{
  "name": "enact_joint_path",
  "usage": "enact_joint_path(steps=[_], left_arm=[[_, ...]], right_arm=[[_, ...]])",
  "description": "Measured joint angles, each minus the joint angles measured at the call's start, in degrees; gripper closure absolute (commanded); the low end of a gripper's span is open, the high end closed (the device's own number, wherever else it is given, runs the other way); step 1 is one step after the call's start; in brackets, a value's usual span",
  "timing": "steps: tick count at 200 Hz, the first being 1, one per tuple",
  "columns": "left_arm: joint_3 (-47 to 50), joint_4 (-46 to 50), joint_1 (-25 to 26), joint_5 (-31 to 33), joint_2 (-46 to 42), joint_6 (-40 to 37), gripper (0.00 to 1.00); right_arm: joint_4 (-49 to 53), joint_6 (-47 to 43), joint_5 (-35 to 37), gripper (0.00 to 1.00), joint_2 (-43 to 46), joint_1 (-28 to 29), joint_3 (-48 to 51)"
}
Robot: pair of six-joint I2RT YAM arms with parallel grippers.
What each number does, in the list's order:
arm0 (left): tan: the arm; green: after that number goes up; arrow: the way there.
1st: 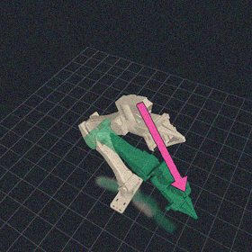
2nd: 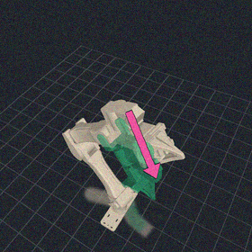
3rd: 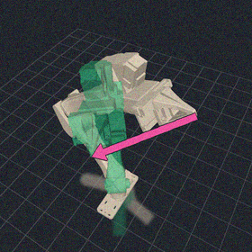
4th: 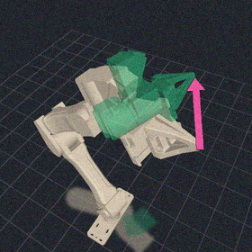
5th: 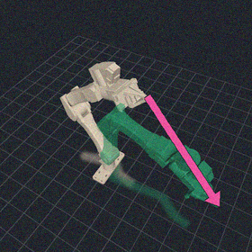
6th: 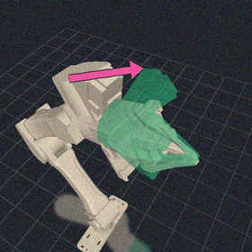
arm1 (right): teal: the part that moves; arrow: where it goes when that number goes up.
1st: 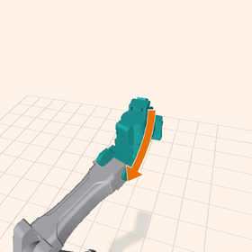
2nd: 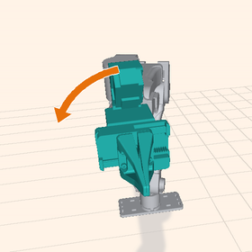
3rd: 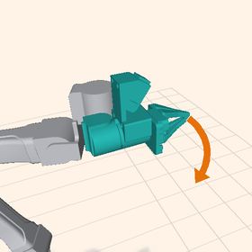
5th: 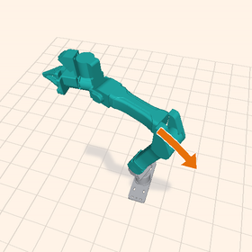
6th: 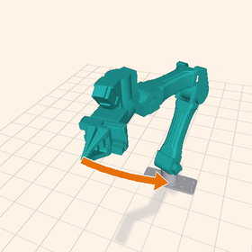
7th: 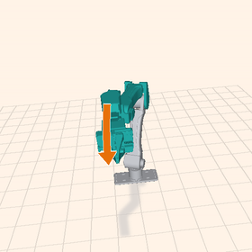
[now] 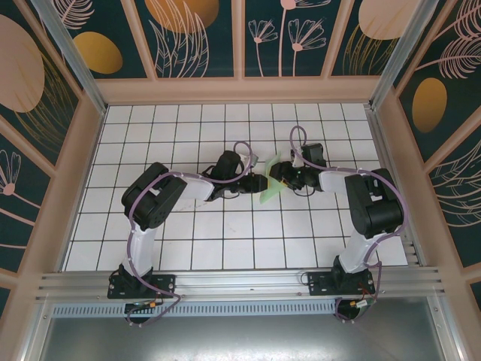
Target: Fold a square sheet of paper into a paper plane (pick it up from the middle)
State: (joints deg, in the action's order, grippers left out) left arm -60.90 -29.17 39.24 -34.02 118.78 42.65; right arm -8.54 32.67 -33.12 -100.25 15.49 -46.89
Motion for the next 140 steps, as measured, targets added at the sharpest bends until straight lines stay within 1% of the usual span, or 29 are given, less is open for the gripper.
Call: enact_joint_path(steps=[21, 48, 62, 99, 140], left_arm=[[-0.3, -0.7, 0.0, 0.0, 0.9, -0.7, 0.72], [-0.7, -0.5, 0.0, 0.0, 1.4, -2.1, 0.86], [-1.5, 0.3, 0.0, -0.1, 1.4, -3.8, 0.91], [-4.3, 5.1, -0.5, -1.8, 1.4, -8.3, 0.96], [-4.8, 11.7, -1.5, -4.6, 1.4, -13.2, 0.96]], right_arm=[[0.0, 0.0, -0.2, 0.47, 0.0, 0.0, 0.0], [0.0, -1.2, -0.9, 0.51, 0.0, 0.0, 0.0], [0.0, -2.4, -1.5, 0.51, 0.3, 0.0, 0.0], [0.0, -5.3, -2.6, 0.52, 4.2, -0.2, 2.0], [-0.2, -6.9, -3.5, 0.51, 7.0, -0.4, 3.5]])
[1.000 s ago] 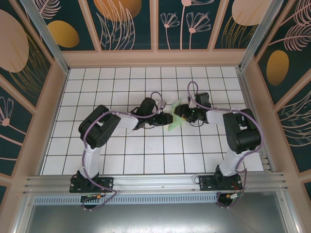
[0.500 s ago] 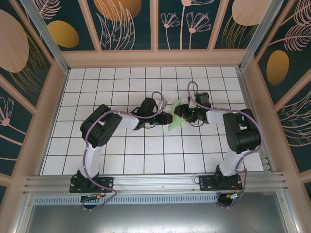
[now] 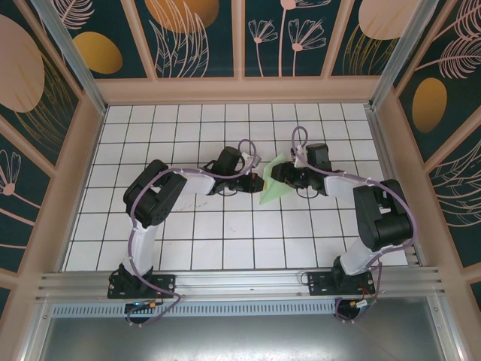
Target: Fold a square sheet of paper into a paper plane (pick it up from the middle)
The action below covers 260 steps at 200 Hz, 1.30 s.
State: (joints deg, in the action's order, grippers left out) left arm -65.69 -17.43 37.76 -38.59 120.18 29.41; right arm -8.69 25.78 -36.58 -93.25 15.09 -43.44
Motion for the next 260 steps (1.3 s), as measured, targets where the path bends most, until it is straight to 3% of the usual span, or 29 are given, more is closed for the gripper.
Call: enact_joint_path(steps=[98, 178, 217, 260], left_arm=[[-4.5, 8.0, -0.1, -3.6, 0.4, -4.7, 0.93], [-8.8, 13.9, 0.0, -3.7, 3.2, -8.2, 0.97], [-6.9, 14.5, 0.1, 1.5, 1.6, -8.2, 0.99], [0.9, 14.7, -0.8, 12.3, -8.3, -6.8, 1.00]], right_arm=[[0.1, 0.0, 0.6, 0.42, -0.1, 0.1, 1.8], [0.1, 0.5, 2.5, 0.42, -1.1, 0.2, 1.8], [0.1, 2.7, 2.5, 0.37, -0.1, 0.2, 1.7], [1.2, 5.1, 2.7, 0.32, 3.3, 0.8, -1.3]])
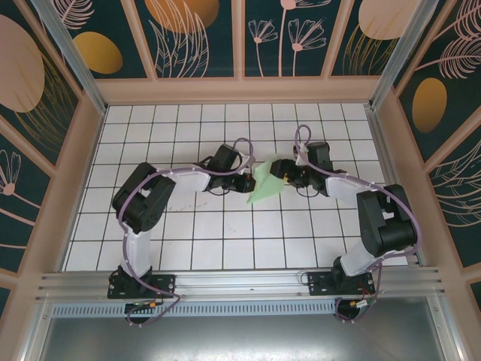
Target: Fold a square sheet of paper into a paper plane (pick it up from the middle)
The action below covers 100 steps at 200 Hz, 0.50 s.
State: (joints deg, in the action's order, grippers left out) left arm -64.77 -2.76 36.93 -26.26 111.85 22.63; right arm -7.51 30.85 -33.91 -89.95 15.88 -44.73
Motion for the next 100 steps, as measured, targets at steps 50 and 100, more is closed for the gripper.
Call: enact_joint_path(steps=[50, 100], left_arm=[[7.1, 0.0, -0.4, 12.1, -9.6, 4.6, 1.00], [12.0, 0.0, -0.5, 15.0, -11.8, 10.1, 0.99]], right_arm=[[0.3, 0.1, 1.1, 0.33, -0.2, 4.9, -3.9], [-0.2, 0.1, 1.1, 0.35, -5.1, 8.8, -4.4]])
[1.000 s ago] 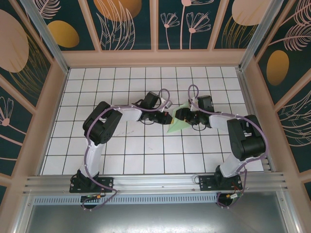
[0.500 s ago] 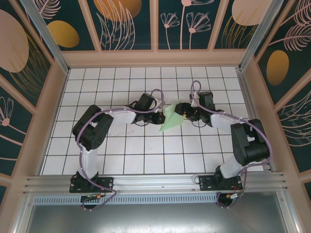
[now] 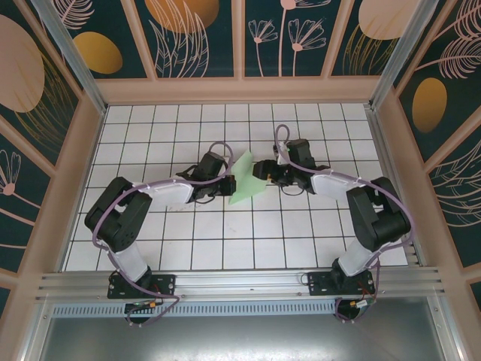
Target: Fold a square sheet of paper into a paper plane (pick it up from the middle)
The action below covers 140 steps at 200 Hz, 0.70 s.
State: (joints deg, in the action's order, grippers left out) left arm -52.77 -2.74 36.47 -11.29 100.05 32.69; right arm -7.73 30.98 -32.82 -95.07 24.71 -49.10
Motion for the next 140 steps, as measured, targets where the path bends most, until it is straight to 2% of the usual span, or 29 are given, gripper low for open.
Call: enact_joint_path(steps=[53, 140], left_arm=[[-2.7, 0.1, 0.0, -4.5, 2.1, -0.8, 0.98], [-11.5, 4.6, 0.0, -13.3, 8.7, -11.5, 0.94]], right_arm=[[-1.5, 0.1, 0.5, 0.43, -3.3, 0.3, 0.0], [0.7, -0.9, 3.3, 0.61, -7.8, 0.2, 0.0]])
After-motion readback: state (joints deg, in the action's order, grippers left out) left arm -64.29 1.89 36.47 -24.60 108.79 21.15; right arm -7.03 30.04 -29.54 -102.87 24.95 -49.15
